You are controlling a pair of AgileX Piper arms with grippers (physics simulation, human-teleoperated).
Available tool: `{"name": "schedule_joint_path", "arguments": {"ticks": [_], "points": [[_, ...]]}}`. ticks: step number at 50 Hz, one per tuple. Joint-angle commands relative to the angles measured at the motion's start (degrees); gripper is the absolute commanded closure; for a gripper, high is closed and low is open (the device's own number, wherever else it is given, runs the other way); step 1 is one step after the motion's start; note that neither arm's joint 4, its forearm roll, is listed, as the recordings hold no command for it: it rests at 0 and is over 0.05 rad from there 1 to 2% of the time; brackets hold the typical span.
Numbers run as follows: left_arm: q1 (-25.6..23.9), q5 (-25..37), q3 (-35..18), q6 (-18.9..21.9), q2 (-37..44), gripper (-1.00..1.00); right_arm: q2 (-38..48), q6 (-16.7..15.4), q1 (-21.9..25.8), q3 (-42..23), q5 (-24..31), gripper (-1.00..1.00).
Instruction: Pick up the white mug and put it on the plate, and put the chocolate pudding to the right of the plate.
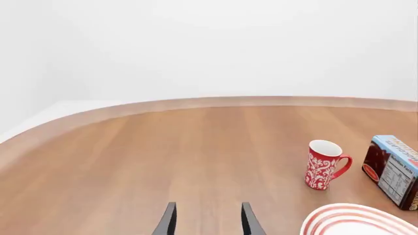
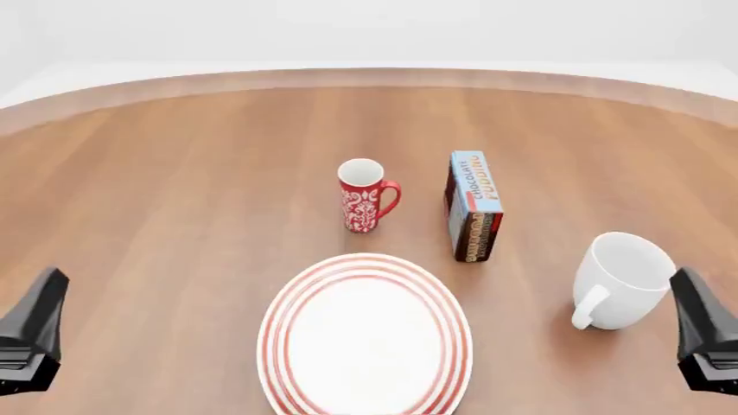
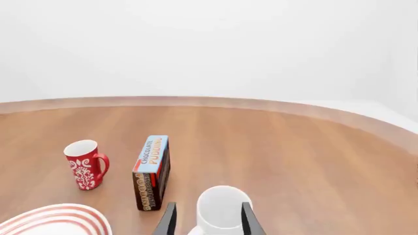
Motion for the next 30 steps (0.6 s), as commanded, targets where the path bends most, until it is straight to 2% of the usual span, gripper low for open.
{"name": "schedule_joint_path", "arguments": {"ticks": [1,8,19,30], "points": [[-0.4,0.0,-0.2,0.4,0.2,-1.0,0.1,0.0,-0.3,-0.2,-0.2,-1.0],[-0.3,0.1,-0.3,0.9,0.0,-1.0,-0.1,-1.1,0.3,-0.2,-0.4,-1.0],[-0.6,0.3,-0.4,1.9,0.0,-1.0,-0.1,-0.8,0.3,-0.3,-0.5,-1.0],[-3.6,-1.0,-2.8,3.7,3.0,-1.0,-0.1,-0.5,0.3,-0.3,-0.5,-1.0]]}}
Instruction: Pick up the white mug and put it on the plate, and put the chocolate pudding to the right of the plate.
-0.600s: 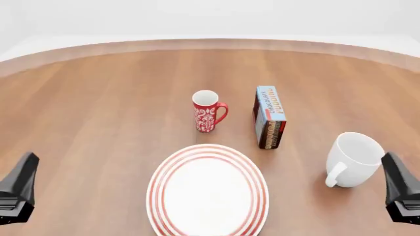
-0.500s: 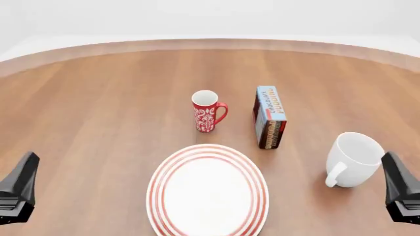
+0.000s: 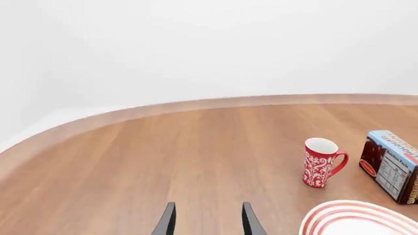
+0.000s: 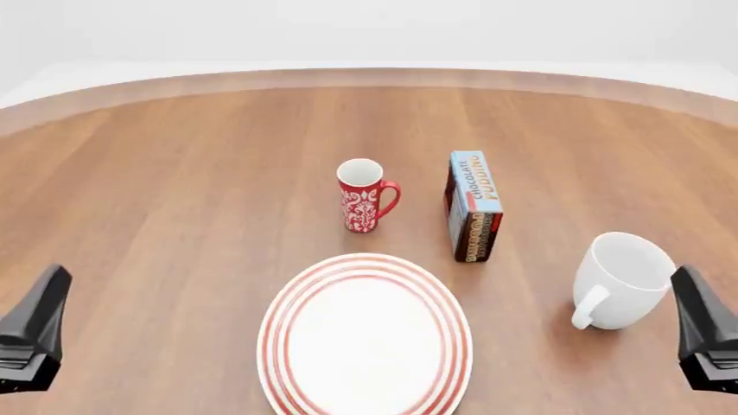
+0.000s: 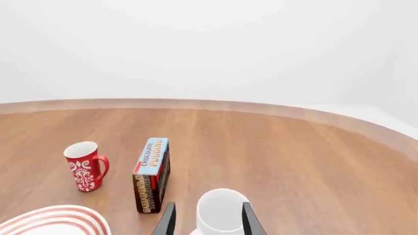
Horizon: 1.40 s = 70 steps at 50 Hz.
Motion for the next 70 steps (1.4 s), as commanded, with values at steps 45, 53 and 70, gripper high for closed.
{"name": "schedule_joint_path", "arguments": {"ticks": [45,53,70], "points": [[-18.9,-10.4,-8.1,7.1,17.8,-1.0,0.0,0.2,0.1,-0.1,-0.1,-1.0],[-21.3,-11.4,-9.2,7.6,19.8,-1.0,0.0,0.1,0.2,-0.1,-0.1,-1.0],[-28.6,-18.8,-11.5,10.0,31.0,-1.0,0.0,-0.1,0.3,0.0,-0.2,-1.0]]}}
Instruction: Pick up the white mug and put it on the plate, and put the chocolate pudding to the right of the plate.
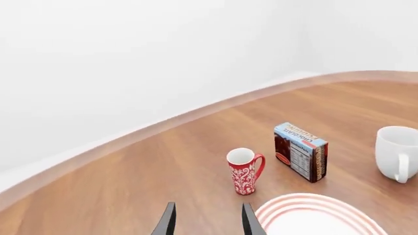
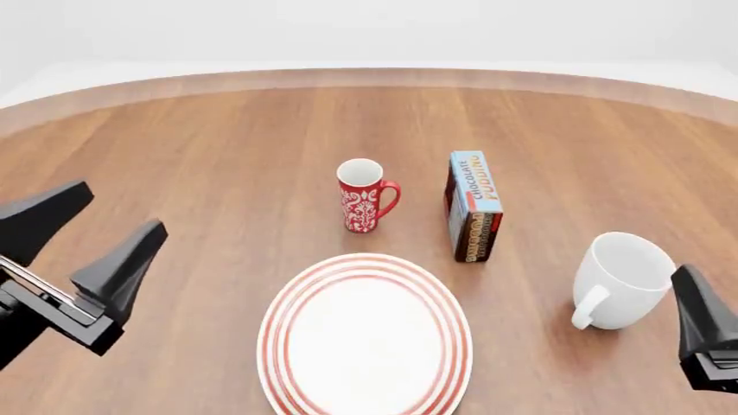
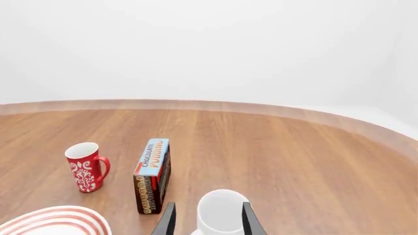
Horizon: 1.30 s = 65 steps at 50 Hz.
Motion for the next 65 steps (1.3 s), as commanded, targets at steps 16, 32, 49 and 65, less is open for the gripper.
{"name": "schedule_joint_path", "arguments": {"ticks": [16,32,49,65], "points": [[-9.7,-9.3,-3.0,1.4,14.1,-1.0,0.0,-0.1,0.1,0.0,-0.1,-1.0],[-13.8,-14.6,-4.4,0.9,22.3,-1.0,0.0,-0.1,0.1,0.0,-0.1,-1.0],[-17.1,-16.2,-7.6,0.9,28.7,-1.0,0.0,-0.2,0.2,0.0,-0.1,-1.0],[-20.5,-17.2,-11.3,1.9,34.9,-1.0,0.0,-0.1,0.3,0.0,-0.2,-1.0]]}}
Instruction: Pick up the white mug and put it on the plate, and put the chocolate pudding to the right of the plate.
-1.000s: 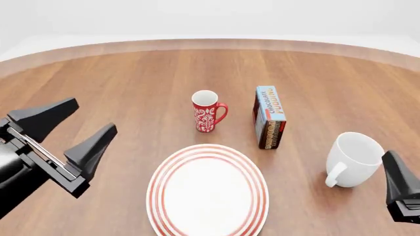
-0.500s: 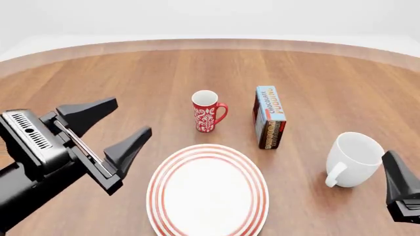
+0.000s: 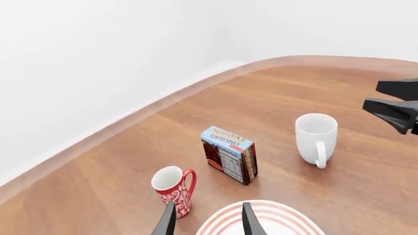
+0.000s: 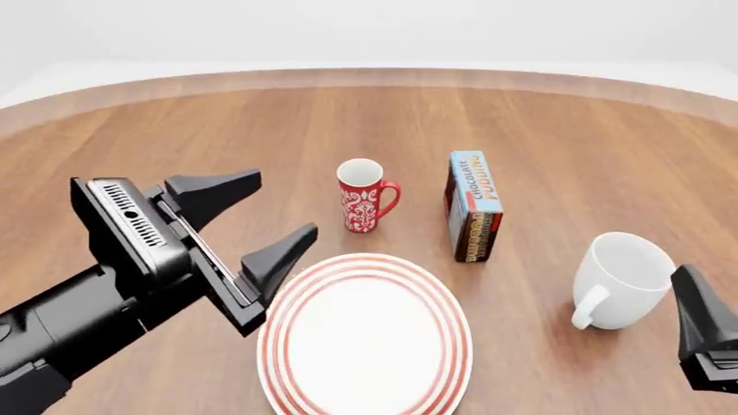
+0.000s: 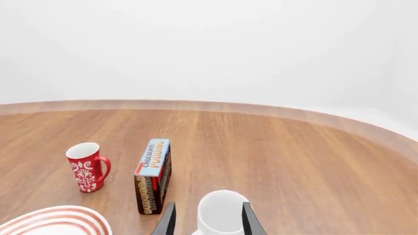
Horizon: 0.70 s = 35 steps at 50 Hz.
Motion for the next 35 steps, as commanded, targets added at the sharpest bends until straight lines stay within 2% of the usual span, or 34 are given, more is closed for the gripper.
{"name": "schedule_joint_path", "arguments": {"ticks": [1,35], "points": [[-2.3,-0.5,-2.6,0.6,4.2,-1.0,0.0,0.0,0.0,0.0,0.0,-1.0],[-9.0,-2.7,-9.5,-0.2,15.9,-1.0,0.0,0.0,0.1,0.0,-0.1,-1.0]]}}
